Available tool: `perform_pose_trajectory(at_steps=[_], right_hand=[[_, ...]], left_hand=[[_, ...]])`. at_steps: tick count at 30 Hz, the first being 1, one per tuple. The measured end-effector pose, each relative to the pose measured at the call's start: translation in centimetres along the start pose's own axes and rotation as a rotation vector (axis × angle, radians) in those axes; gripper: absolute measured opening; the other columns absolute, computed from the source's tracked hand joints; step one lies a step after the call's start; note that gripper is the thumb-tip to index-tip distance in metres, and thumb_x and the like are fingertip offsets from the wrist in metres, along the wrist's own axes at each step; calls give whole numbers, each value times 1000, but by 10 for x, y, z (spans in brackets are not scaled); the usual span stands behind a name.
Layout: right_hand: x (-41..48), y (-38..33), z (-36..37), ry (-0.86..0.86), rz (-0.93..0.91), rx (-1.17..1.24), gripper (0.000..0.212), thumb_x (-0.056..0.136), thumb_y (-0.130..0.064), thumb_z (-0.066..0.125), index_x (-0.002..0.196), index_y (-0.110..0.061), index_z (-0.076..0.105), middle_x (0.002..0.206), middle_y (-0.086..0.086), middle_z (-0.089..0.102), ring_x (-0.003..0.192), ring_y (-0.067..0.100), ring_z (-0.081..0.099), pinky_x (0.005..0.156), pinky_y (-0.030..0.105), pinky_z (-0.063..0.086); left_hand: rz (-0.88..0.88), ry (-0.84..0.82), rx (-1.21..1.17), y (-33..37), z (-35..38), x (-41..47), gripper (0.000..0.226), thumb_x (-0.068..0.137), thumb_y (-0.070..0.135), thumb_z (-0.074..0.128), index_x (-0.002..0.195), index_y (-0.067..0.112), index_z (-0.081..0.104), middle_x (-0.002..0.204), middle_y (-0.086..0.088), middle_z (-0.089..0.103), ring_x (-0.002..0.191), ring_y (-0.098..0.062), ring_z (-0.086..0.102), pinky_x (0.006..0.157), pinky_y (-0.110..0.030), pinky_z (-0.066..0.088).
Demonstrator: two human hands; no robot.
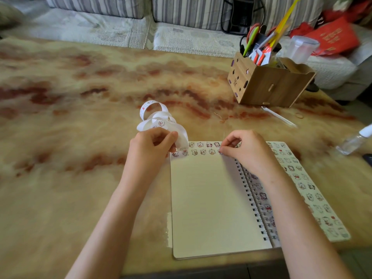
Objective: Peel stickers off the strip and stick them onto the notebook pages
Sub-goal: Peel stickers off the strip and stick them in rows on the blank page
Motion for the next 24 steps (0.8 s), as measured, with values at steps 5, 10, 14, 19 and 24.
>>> perform_pose_trajectory(at_steps=[5,10,14,19,24], right_hand=[[1,2,1,34,-17,-43,9,78,-29,76,78,-25,69,78,-9,56,71,8,53,54,25,31],[3,9,0,34,11,39,27,74,-31,79,93,-25,61,93,-9,50,82,5,49,64,24,34],[7,17,1,-28,58,142,21,78,-26,76,94,-24,63,93,-6,47,78,-1,45,63,16,32],[10,20,1,-42,57,127,10,85,-22,69,94,-24,65,95,-3,50,77,3,47,64,18,33],[9,19,3,-9,63,158,19,79,-34,74,93,-23,66,88,-4,50,72,6,47,61,22,34]], left_hand=[[-6,-5,0,0,0,0,25,90,28,60,70,16,69,64,5,69,59,-7,56,53,-8,38],[-5,-7,8,0,1,0,26,90,29,60,69,17,69,63,7,68,59,-8,57,54,-10,40],[-5,-7,14,1,1,-1,26,90,29,60,70,17,69,63,7,69,60,-9,57,54,-10,40],[-2,-3,15,2,1,-1,26,90,28,60,69,15,69,65,4,69,63,-16,60,54,-10,39],[-6,-5,11,1,1,-1,27,90,28,60,69,14,69,67,1,70,70,-23,63,58,-16,41]])
Point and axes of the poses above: each hand's wrist, its own x-axis towards the middle knuckle, its own z-axis out of the palm, y = z × x, the point moved 1 cm from there along x, towards the middle knuckle
